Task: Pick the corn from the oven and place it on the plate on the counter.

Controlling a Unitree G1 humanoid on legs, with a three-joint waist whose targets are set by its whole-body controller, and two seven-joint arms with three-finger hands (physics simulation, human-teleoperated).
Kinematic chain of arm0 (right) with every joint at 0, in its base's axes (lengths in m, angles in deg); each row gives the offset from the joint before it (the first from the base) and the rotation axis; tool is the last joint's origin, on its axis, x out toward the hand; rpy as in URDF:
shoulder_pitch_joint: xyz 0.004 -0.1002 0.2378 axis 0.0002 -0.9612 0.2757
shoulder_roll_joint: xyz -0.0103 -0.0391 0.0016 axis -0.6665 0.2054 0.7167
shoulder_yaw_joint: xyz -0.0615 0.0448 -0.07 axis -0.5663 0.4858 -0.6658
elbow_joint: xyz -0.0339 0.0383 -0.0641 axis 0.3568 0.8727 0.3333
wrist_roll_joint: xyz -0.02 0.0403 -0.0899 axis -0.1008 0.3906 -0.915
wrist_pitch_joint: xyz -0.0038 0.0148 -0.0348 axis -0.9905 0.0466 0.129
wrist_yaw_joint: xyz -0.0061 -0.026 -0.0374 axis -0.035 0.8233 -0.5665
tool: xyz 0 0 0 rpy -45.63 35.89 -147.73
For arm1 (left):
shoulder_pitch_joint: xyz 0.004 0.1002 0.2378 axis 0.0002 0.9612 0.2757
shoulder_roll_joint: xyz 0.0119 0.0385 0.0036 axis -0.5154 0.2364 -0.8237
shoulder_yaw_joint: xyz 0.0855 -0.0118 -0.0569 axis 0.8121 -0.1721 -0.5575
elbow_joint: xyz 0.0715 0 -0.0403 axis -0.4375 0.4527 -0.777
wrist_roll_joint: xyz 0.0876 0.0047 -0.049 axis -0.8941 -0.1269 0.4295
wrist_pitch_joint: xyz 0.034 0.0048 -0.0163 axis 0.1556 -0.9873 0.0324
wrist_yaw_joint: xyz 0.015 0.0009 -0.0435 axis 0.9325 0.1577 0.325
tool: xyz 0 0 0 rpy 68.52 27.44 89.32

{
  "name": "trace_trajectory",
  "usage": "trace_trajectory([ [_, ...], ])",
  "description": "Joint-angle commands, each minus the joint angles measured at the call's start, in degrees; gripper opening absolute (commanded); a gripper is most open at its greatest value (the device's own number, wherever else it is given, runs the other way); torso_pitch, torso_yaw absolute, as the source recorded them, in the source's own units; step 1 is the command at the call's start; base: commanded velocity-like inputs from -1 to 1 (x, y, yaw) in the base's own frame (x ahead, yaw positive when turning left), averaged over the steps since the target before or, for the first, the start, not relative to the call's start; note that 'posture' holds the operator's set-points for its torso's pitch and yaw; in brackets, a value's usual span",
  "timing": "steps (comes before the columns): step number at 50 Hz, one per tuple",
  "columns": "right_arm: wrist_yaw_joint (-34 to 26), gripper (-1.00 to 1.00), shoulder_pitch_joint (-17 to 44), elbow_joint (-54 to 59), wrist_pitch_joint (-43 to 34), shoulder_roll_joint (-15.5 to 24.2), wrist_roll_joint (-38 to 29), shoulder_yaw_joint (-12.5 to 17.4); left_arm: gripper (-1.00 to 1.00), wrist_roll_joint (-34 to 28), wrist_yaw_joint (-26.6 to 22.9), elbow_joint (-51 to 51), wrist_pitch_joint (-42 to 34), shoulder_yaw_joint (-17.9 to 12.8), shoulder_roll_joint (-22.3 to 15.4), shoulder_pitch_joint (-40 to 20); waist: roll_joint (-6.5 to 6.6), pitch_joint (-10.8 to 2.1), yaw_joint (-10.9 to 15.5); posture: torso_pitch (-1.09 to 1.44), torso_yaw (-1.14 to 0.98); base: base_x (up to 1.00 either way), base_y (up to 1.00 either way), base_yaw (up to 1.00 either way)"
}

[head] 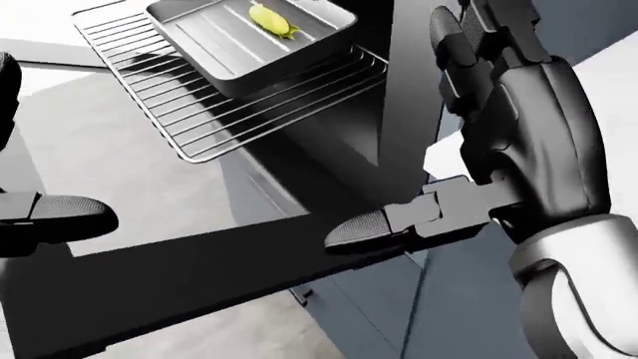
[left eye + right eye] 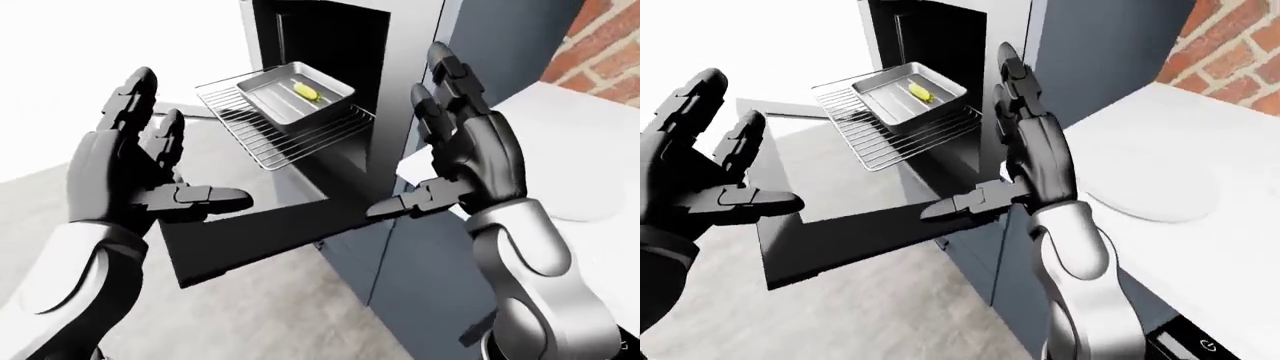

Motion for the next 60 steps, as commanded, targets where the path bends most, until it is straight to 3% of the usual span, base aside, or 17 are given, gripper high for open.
trace_trajectory([
  [1, 0.0, 1.00, 1.6, -1.3, 1.3, -0.2, -0.3, -0.5, 1.00, -0.3, 0.0, -0.6, 1.5, -1.0, -1.1, -1.3, -0.19, -1.23, 0.8, 0.00, 0.00, 0.00, 0.00, 1.00],
  [11, 0.1, 1.00, 2.5, -0.2, 0.2, -0.5, -1.4, -0.3, 1.00, 1.2, -0.3, -0.6, 2.6, -2.8, -2.0, 0.2, 5.41, -1.28, 0.4, 0.00, 0.00, 0.00, 0.00, 1.00],
  [13, 0.5, 1.00, 3.3, -0.5, -1.2, -0.5, -1.3, 0.1, 1.00, 1.5, -0.1, -0.6, 2.6, -2.7, -2.2, 0.2, 7.25, -1.47, 0.4, 0.00, 0.00, 0.00, 0.00, 1.00],
  [15, 0.9, 1.00, 4.1, 0.5, -1.0, -0.3, -0.6, 1.6, 1.00, 1.2, -0.2, -0.6, 2.8, -2.3, -2.2, 0.2, 11.23, -2.99, 1.0, 0.00, 0.00, 0.00, 0.00, 1.00],
  [16, 1.1, 1.00, 4.9, 0.2, -2.1, 0.0, -0.2, 2.0, 1.00, 1.3, -0.2, -0.4, 2.7, -2.3, -2.4, 0.0, 8.85, -1.67, 1.3, 0.00, 0.00, 0.00, 0.00, 1.00],
  [20, 2.8, 1.00, 7.3, 0.9, -5.0, 1.0, 1.6, 3.9, 1.00, 3.2, 1.4, -1.6, 0.9, -2.6, -2.7, -0.9, 6.48, -2.47, 0.7, 0.00, 0.00, 0.11, 0.00, 0.25],
  [22, 3.6, 1.00, 8.3, 1.4, -5.1, 1.6, 3.0, 5.0, 1.00, 2.4, 1.2, -1.5, 1.4, -1.6, -2.7, -0.8, 5.64, 0.70, 0.7, 0.00, 0.00, 0.48, 0.00, 0.00],
  [28, 5.8, 1.00, 9.4, 1.1, -5.9, 2.8, 5.3, 4.5, 1.00, 2.8, 1.2, -1.6, 1.7, -1.9, -3.1, -0.4, 2.57, -0.03, 0.9, 0.00, 0.00, 0.49, 0.00, 0.00],
  [30, 6.2, 1.00, 9.4, 1.2, -5.6, 2.9, 5.6, 4.1, 1.00, 2.8, 0.9, -1.7, 1.9, -2.3, -3.1, 0.0, -0.33, -1.02, 0.8, 0.00, 0.00, 0.49, 0.00, 0.00],
  [39, 7.5, 1.00, 10.3, 1.8, -6.1, 3.1, 5.3, 3.2, 1.00, 5.4, 2.0, -1.5, 1.4, -3.9, -4.3, -0.6, 3.01, 0.27, -0.5, 0.00, 0.00, 0.45, 0.00, 0.00],
  [40, 7.2, 1.00, 9.9, 1.6, -6.0, 2.9, 5.5, 3.1, 1.00, 6.1, 2.5, -1.6, 1.3, -4.2, -4.6, -0.6, 3.02, -0.87, 0.7, 0.00, 0.00, 0.00, 0.00, 0.70],
  [43, 6.5, 1.00, 10.6, 0.4, -8.4, 3.2, 6.4, 3.5, 1.00, 8.9, 4.1, -2.0, 1.0, -5.1, -5.6, -1.0, 8.76, -1.58, 2.0, 0.00, 0.00, 0.00, 0.00, 1.00],
  [44, 6.4, 1.00, 10.6, 0.3, -8.5, 3.2, 6.6, 3.8, 1.00, 11.4, 5.9, -2.2, 0.5, -5.8, -6.4, -1.6, 7.04, -0.76, 2.3, 0.00, 0.00, 0.00, 0.00, 1.00],
  [51, 6.3, 1.00, 11.8, -2.9, -12.3, 5.3, 9.4, 7.0, 1.00, 15.0, 9.7, -2.4, 2.8, -3.5, -9.4, -1.9, 5.06, -1.04, 1.7, 0.00, 0.00, 0.00, 0.00, 0.64],
  [56, 8.8, 1.00, 14.4, -2.7, -15.0, 5.8, 11.8, 8.0, 1.00, 21.5, 14.4, -3.0, 3.1, -4.3, -12.2, -2.5, 0.72, -1.16, 0.4, 0.00, 0.00, 0.00, 0.00, 0.22],
  [59, 9.6, 1.00, 15.0, -2.2, -15.4, 6.4, 12.5, 7.9, 1.00, 19.5, 13.0, -2.6, 4.3, -3.4, -12.2, -1.6, 3.27, -0.52, 0.2, 0.00, 0.00, 0.00, -0.02, 0.00],
  [60, 9.7, 1.00, 15.0, -1.6, -15.1, 6.6, 12.6, 7.6, 1.00, 20.2, 13.5, -2.7, 4.1, -3.7, -12.4, -1.7, 3.46, -1.78, 0.1, 0.00, 0.00, 0.00, -0.17, 0.00],
])
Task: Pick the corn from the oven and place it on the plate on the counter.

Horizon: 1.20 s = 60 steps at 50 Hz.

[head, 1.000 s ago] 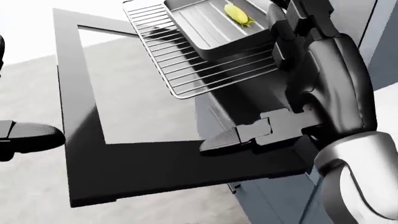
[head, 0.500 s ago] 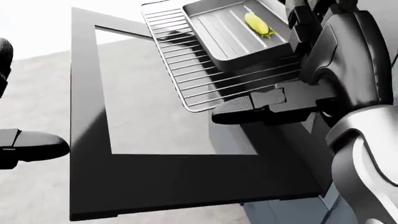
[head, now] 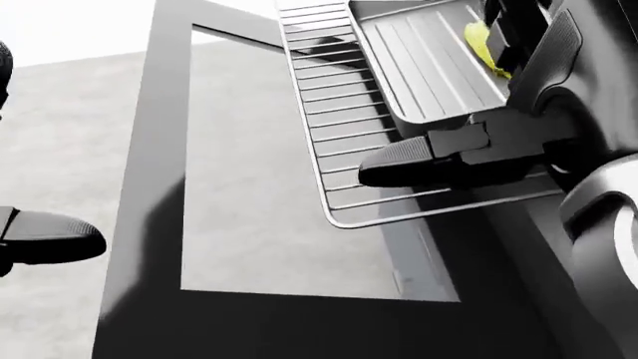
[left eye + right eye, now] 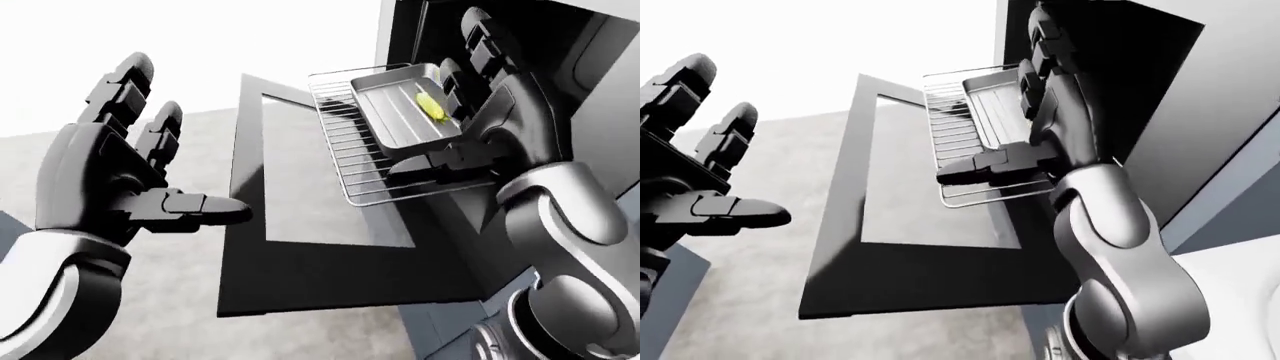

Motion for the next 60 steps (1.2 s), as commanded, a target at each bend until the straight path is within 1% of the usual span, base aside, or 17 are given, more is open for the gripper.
trace_trajectory([
  [1, 0.3, 1.00, 2.1, -0.1, 2.2, 0.5, 0.4, -1.0, 1.00, -0.8, 0.3, -0.5, 2.0, -2.3, -1.2, -1.2, -0.05, -2.17, 0.4, 0.00, 0.00, 0.00, -0.25, 0.00],
  [4, 0.6, 1.00, 2.6, 1.7, 3.1, 0.6, -0.3, -2.2, 1.00, -3.1, -1.6, -0.3, 2.5, -2.1, -0.6, -0.4, 3.75, -2.11, 0.0, 0.00, 0.00, 0.01, -0.25, 0.00],
  [5, 0.5, 1.00, 2.6, 2.4, 3.7, 0.5, -0.7, -2.6, 1.00, -4.5, -2.6, -0.1, 2.7, -1.7, -0.2, -0.1, 2.32, -1.78, 0.0, 0.00, 0.00, 0.05, -0.25, 0.00],
  [10, 0.4, 1.00, 3.6, 2.9, 3.7, -0.1, -1.7, -3.4, 1.00, -5.3, -3.9, 0.3, 2.3, -2.6, 0.1, 0.1, 1.82, -2.64, 0.3, 0.00, 0.00, 0.12, -0.19, 0.00],
  [14, 0.1, 1.00, 3.3, 3.3, 4.6, -0.6, -2.3, -3.6, 1.00, -3.1, -2.7, -0.1, 1.4, -3.9, -0.5, -0.3, -2.48, -2.71, 0.7, 0.00, 0.00, 0.12, -0.19, 0.00],
  [18, -0.1, 1.00, 3.0, 2.9, 4.9, -0.6, -2.8, -3.9, 1.00, -3.8, -3.0, -0.1, 2.4, -3.0, -0.7, 0.1, -2.56, -1.86, 0.3, 0.00, 0.00, 0.09, -0.09, 0.05],
  [19, -0.4, 1.00, 2.8, 3.0, 5.3, -0.7, -3.0, -4.1, 1.00, -4.8, -3.8, 0.0, 2.6, -2.8, -0.4, 0.4, -2.53, -2.70, 1.2, 0.00, 0.00, 0.00, 0.00, 0.85],
  [27, -0.4, 1.00, 3.6, 4.5, 6.1, -1.0, -4.3, -3.7, 1.00, -4.3, -3.7, -0.3, 1.7, -3.6, 0.1, 0.4, 0.64, -1.27, -1.0, 0.00, 0.00, 0.00, 0.00, 0.72],
  [30, -0.2, 1.00, 4.3, 4.8, 5.7, -1.0, -4.5, -3.5, 1.00, -5.6, -4.7, -0.1, 2.3, -3.2, 0.3, 0.9, 2.96, -2.16, -1.9, 0.00, 0.00, 0.00, 0.00, 0.00],
  [31, -0.2, 1.00, 4.5, 5.0, 5.6, -0.8, -4.5, -3.4, 1.00, -6.8, -5.5, 0.0, 2.6, -2.9, 0.7, 1.2, 2.04, -0.98, -1.3, 0.00, 0.00, 0.00, 0.00, 0.00],
  [34, -0.1, 1.00, 5.6, 4.7, 4.4, -0.5, -4.4, -2.9, 1.00, -5.8, -5.2, -0.3, 1.7, -3.9, 0.7, 0.9, 1.37, -1.48, -1.3, 0.00, 0.00, 0.00, 0.00, 0.00],
  [35, -0.1, 1.00, 5.9, 5.0, 4.4, -0.3, -4.3, -2.9, 1.00, -5.8, -5.2, -0.4, 1.7, -3.9, 0.7, 1.0, 1.73, -2.79, -1.1, 0.00, 0.00, 0.06, 0.00, 0.00],
  [40, 0.4, 1.00, 8.1, 5.1, 2.4, 0.4, -3.4, -2.0, 1.00, -2.8, -2.9, -0.7, 1.5, -4.5, -0.6, 0.7, 1.72, -2.03, -0.3, 0.00, 0.00, 0.08, 0.00, 0.00],
  [45, 0.9, 1.00, 9.1, 5.2, 1.8, 0.4, -3.0, -2.2, 1.00, -3.8, -4.6, -0.5, 2.7, -5.1, -0.7, 2.2, -3.51, 0.04, 0.2, 0.00, 0.00, 0.18, 0.00, 0.00],
  [46, 0.9, 1.00, 9.4, 5.6, 2.0, 0.5, -3.0, -2.4, 1.00, -3.4, -4.5, -0.5, 2.5, -5.4, -0.8, 2.1, -1.89, -0.69, 0.2, 0.00, 0.00, 0.00, 0.00, 0.00],
  [51, 0.5, 1.00, 11.0, 7.1, 0.7, 1.3, -3.6, -3.8, 1.00, -3.8, -4.9, -0.3, 2.8, -5.4, -1.2, 2.0, 1.13, -1.02, 0.2, 0.00, 0.00, 0.00, 0.00, 0.00],
  [60, -4.8, 1.00, 14.7, 18.5, 0.2, 6.5, -14.8, -7.5, 1.00, -3.8, -5.8, -1.7, 3.3, -5.9, -1.8, 2.6, 0.51, -1.05, -0.4, 0.00, 0.00, 0.00, 0.00, 0.00],
])
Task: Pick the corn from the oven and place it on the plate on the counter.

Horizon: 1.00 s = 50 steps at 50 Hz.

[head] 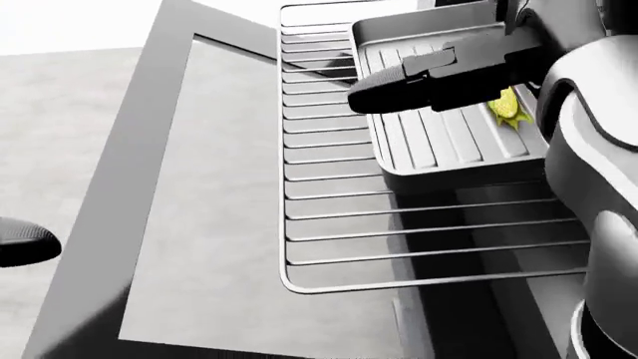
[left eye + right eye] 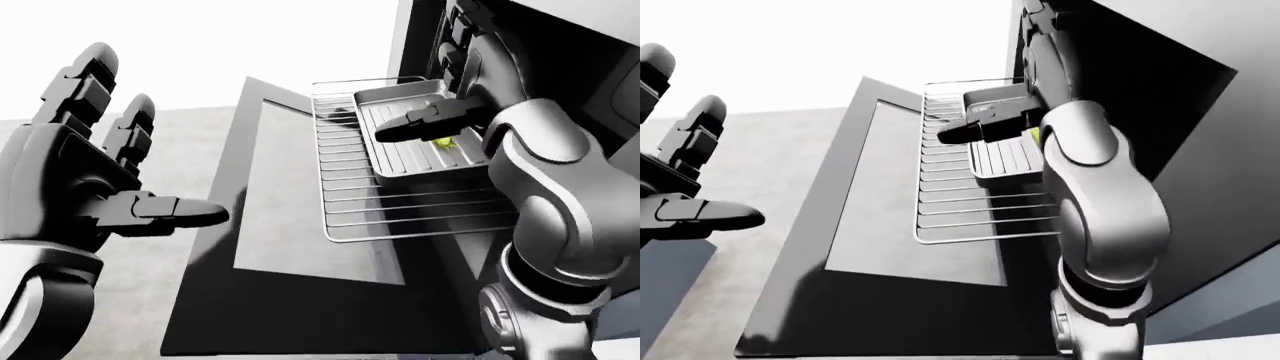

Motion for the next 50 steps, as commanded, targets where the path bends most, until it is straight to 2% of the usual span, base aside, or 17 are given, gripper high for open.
trace_trajectory([
  [1, -2.6, 1.00, 2.9, 3.4, 3.5, 0.8, -4.9, 0.0, 1.00, 0.7, 0.5, -0.8, 1.1, -0.8, -0.8, -1.2, 0.38, -0.98, 0.0, 0.00, 0.00, 0.00, 0.00, 0.00],
  [5, -6.9, 1.00, 6.8, 14.9, 8.9, 1.8, -11.1, 0.2, 1.00, -0.7, 0.0, -0.6, 1.3, 0.2, -0.7, -1.2, 0.68, -1.31, -0.2, 0.00, 0.00, 0.00, 0.00, 0.00],
  [7, -8.6, 1.00, 8.3, 22.1, 12.6, 2.4, -15.4, -1.1, 1.00, -1.0, -0.4, -1.0, 0.8, 0.5, -0.8, -1.7, 0.82, -1.26, -0.2, 0.01, 0.00, 0.00, 0.00, 0.00],
  [9, -9.6, 1.00, 9.1, 27.0, 15.7, 1.4, -18.5, -0.3, 1.00, -1.8, -1.0, -1.1, 0.9, 0.6, -0.6, -1.7, 1.01, -1.11, -0.2, 0.02, 0.00, 0.00, 0.00, 0.00],
  [12, -10.8, 1.00, 11.2, 35.4, 21.2, 0.6, -23.5, -1.0, 1.00, -2.2, -1.8, -0.9, 0.6, 0.2, -0.4, -1.7, 1.20, -0.74, -0.3, 0.04, 0.00, 0.00, 0.00, 0.00],
  [15, -9.9, 1.00, 14.0, 43.8, 26.2, -1.2, -24.7, 1.0, 1.00, -0.7, -1.5, -1.1, 0.1, -0.8, -1.2, -2.3, 1.55, -0.27, -0.4, 0.07, 0.00, 0.00, 0.00, 0.00],
  [16, -9.7, 1.00, 14.5, 46.7, 29.1, -1.0, -25.7, 0.4, 1.00, -0.6, -1.5, -1.2, 0.3, -0.8, -1.5, -2.3, 1.69, -0.05, -0.5, 0.08, 0.00, 0.00, 0.00, 0.00],
  [21, -7.0, 1.00, 17.0, 58.0, 36.1, -1.2, -25.2, 2.5, 1.00, -0.5, -1.7, -1.1, 0.9, -1.0, -2.1, -2.3, 2.01, 1.27, -0.5, 0.12, 0.00, 0.00, 0.00, 0.00],
  [25, -7.3, 1.00, 18.1, 59.3, 35.3, -0.2, -25.0, 2.5, 1.00, -0.5, -1.8, -1.1, 1.1, -0.9, -2.3, -2.2, 2.02, 2.34, -0.5, 0.16, 0.00, 0.00, 0.00, 0.00],
  [29, -9.2, 1.00, 17.9, 58.6, 31.3, 0.2, -25.6, 2.0, 1.00, -0.2, -1.0, -1.7, 1.0, -0.2, -2.4, -2.6, 1.91, 3.61, -0.5, 0.19, 0.00, 0.00, 0.00, 0.00],
  [34, -9.6, 1.00, 17.4, 59.3, 31.5, -0.1, -25.7, 2.1, 1.00, -0.2, -1.3, -2.0, 0.8, -0.4, -2.4, -2.3, 1.64, 4.92, -0.8, 0.24, 0.00, 0.00, 0.00, 0.00],
  [39, -7.8, 1.00, 16.5, 61.8, 35.0, -1.4, -23.8, 2.8, 1.00, -0.5, -2.0, -1.9, 1.1, -1.0, -2.2, -1.4, 1.57, 6.02, -0.9, 0.28, 0.00, 0.00, 0.00, 0.00],
  [44, -5.1, 1.00, 15.3, 65.9, 40.0, -1.6, -21.2, 3.3, 1.00, 0.8, -1.3, -2.6, 1.1, -1.6, -2.4, -1.1, 1.57, 6.69, -1.0, 0.29, 0.00, 0.00, 0.00, 0.00],
  [50, -3.2, 1.00, 15.0, 69.1, 40.3, -1.4, -21.8, 2.4, 1.00, -0.8, -3.7, -2.0, 2.3, -2.6, -2.4, 0.1, 1.42, 6.85, -1.0, 0.29, 0.00, 0.00, 0.00, 0.00],
])
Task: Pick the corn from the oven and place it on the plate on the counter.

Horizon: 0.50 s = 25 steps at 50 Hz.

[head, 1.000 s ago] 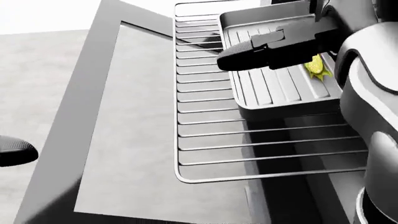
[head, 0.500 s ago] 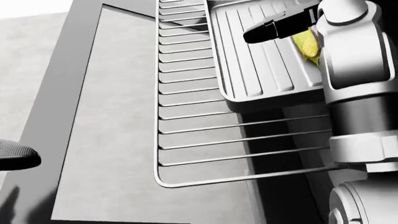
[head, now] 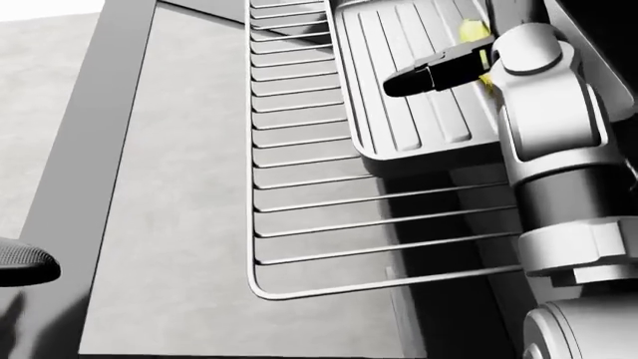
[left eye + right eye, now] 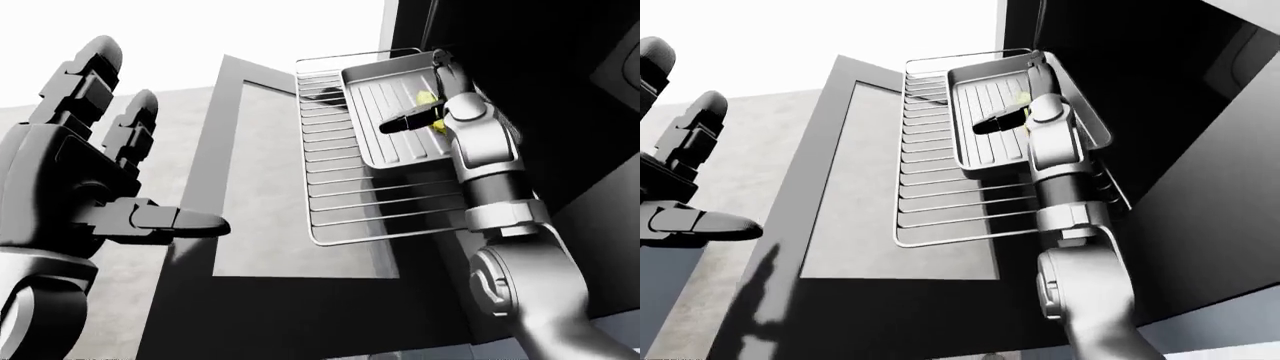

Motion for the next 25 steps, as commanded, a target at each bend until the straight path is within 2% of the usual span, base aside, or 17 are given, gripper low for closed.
trace_trajectory([
  [1, 0.6, 0.87, 1.0, -1.2, -0.2, 0.6, -0.9, -0.2, 1.00, -0.9, -0.6, -0.3, 1.9, -1.7, -0.9, -0.7, 0.12, -1.59, 0.0, 0.29, 0.00, 0.00, 0.00, 0.00],
  [5, -0.9, 0.61, -0.6, -1.2, -1.8, 2.1, -5.2, -1.6, 1.00, -0.6, -0.4, -0.8, 1.9, -1.9, -0.8, -0.4, -0.03, -1.69, 0.1, 0.29, 0.00, 0.00, 0.00, 0.00],
  [6, -1.7, 0.49, -1.2, -2.3, -3.0, 2.4, -6.7, -2.1, 1.00, -0.4, -0.2, -0.8, 1.9, -1.9, -0.8, -0.5, -0.08, -1.73, 0.2, 0.29, 0.00, 0.00, 0.00, 0.00],
  [7, -2.2, 0.46, -1.4, -2.5, -3.2, 2.3, -7.6, -2.1, 1.00, -0.5, 0.0, -1.0, 1.9, -1.6, -0.8, -0.6, -0.14, -1.77, 0.3, 0.29, 0.00, 0.00, 0.00, 0.00],
  [9, -2.8, 0.20, -1.3, -1.5, -2.4, 2.5, -9.4, -2.0, 1.00, -0.5, -0.2, -0.9, 2.0, -1.7, -0.9, -0.5, -0.23, -1.87, 0.4, 0.29, 0.00, 0.00, 0.00, 0.00],
  [11, -4.1, 0.13, -1.9, -2.3, -2.6, 2.9, -11.9, -2.6, 1.00, -0.4, -0.2, -0.9, 2.0, -1.8, -1.0, -0.5, -0.20, -1.92, 0.5, 0.29, 0.00, 0.00, 0.00, 0.00],
  [14, -5.3, -0.14, -2.7, -2.3, -2.0, 3.1, -15.0, -2.5, 1.00, -0.4, -0.1, -0.9, 2.0, -1.7, -0.9, -0.5, -0.21, -2.02, 0.5, 0.29, 0.00, 0.00, 0.00, 0.00],
  [16, -6.5, -0.18, -3.5, -3.1, -1.9, 3.0, -17.6, -3.2, 1.00, -0.1, 0.1, -0.9, 2.0, -1.9, -1.0, -0.5, -0.23, -2.19, 0.6, 0.29, 0.00, 0.00, 0.00, 0.00],
  [18, -7.7, -0.24, -4.9, -2.3, 0.1, 3.6, -23.5, -6.0, 1.00, 0.9, 0.4, -1.0, 2.0, -2.7, -1.4, -0.3, -0.26, -2.33, 0.6, 0.29, 0.00, 0.00, 0.00, 0.00],
  [19, -8.1, -0.28, -5.4, -1.5, 1.1, 3.5, -26.1, -6.3, 1.00, 1.2, 0.5, -1.0, 2.2, -2.8, -1.6, -0.1, -0.27, -2.40, 0.6, 0.29, 0.00, 0.00, 0.00, 0.00],
  [23, -9.9, -0.27, -6.6, -1.8, 2.6, 2.1, -32.2, -5.7, 1.00, 1.3, 0.4, -0.7, 2.9, -3.0, -1.9, 0.2, -0.31, -2.62, 0.6, 0.29, 0.00, 0.00, 0.00, 0.00],
  [25, -10.6, -0.34, -7.4, -1.5, 3.5, 1.8, -35.1, -5.7, 1.00, 0.9, 0.1, -0.6, 3.1, -2.9, -1.8, 0.4, -0.42, -2.85, 0.6, 0.29, 0.00, 0.00, 0.00, 0.00],
])
